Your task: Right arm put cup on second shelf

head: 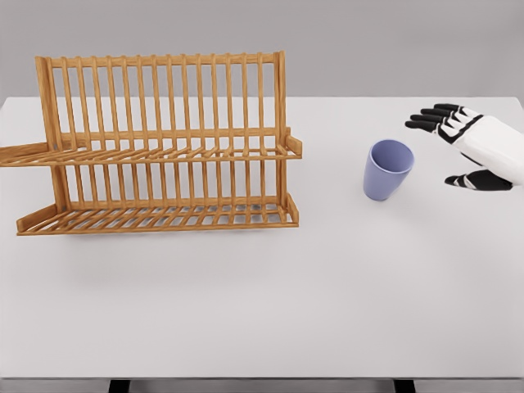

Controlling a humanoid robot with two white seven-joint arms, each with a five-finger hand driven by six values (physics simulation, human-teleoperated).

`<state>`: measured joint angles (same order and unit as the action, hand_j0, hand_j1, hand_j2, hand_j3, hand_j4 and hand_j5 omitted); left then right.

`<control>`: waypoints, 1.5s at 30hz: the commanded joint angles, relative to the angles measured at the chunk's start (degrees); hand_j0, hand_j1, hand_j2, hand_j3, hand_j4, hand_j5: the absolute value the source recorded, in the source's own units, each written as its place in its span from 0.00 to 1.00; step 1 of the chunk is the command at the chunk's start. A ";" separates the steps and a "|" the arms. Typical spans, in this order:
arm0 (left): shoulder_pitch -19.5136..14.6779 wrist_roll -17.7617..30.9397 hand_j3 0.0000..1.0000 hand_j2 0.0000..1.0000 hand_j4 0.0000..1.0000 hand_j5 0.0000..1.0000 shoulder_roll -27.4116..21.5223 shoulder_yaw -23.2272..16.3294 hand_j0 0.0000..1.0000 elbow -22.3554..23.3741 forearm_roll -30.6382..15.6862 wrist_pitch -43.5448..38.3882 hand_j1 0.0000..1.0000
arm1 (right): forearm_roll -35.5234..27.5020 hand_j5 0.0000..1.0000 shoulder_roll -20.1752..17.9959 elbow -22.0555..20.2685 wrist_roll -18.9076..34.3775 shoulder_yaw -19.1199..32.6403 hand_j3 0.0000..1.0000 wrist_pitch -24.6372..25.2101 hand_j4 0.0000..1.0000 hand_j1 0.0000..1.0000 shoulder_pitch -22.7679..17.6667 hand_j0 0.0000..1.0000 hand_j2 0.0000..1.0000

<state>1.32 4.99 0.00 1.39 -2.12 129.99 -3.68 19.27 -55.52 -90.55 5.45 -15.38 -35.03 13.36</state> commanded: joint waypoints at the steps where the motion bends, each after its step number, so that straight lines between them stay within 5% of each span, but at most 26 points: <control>1: 0.00 0.02 1.00 1.00 1.00 1.00 0.00 0.01 1.00 0.01 0.01 -0.01 1.00 | -0.55 1.00 0.06 0.02 0.35 0.52 1.00 0.03 1.00 1.00 0.00 1.00 1.00; 4: 0.00 0.02 1.00 1.00 1.00 1.00 0.00 -0.07 1.00 0.01 0.01 -0.01 1.00 | -6.87 1.00 0.06 3.01 1.14 0.52 1.00 0.03 1.00 1.00 -0.09 1.00 1.00; 9: 0.00 0.02 1.00 1.00 1.00 1.00 0.00 0.01 1.00 0.01 0.01 -0.01 1.00 | -31.04 1.00 0.06 5.38 16.87 0.08 1.00 0.03 1.00 1.00 -3.86 1.00 1.00; 17: 0.00 0.02 1.00 1.00 1.00 1.00 0.00 -0.07 1.00 0.01 0.01 -0.01 1.00 | -40.45 1.00 0.15 5.38 17.22 0.08 1.00 0.03 1.00 1.00 -4.57 1.00 1.00; 21: 0.00 0.02 1.00 1.00 1.00 1.00 0.00 0.01 1.00 0.01 0.01 -0.01 1.00 | -44.67 1.00 3.05 5.74 27.59 1.05 1.00 0.03 1.00 1.00 -3.52 1.00 1.00; 27: 0.00 0.02 1.00 1.00 1.00 1.00 0.00 -0.07 1.00 0.01 0.01 -0.01 1.00 | -51.43 1.00 5.25 8.55 28.47 1.75 1.00 0.03 1.00 1.00 -2.02 1.00 1.00; 40: 0.00 0.02 1.00 1.00 1.00 1.00 0.00 0.01 1.00 0.01 0.01 -0.01 1.00 | -52.58 1.00 13.33 22.08 29.55 1.84 1.00 7.43 1.00 1.00 4.48 1.00 1.00; 45: 0.00 0.02 1.00 1.00 1.00 1.00 0.00 0.01 1.00 0.01 0.01 -0.01 1.00 | -52.84 1.00 14.65 23.49 29.55 1.84 1.00 7.52 1.00 1.00 4.48 1.00 1.00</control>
<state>1.32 4.99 0.00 1.39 -2.12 129.99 -3.68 -33.13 -41.22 -67.76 35.00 -13.54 -27.74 17.84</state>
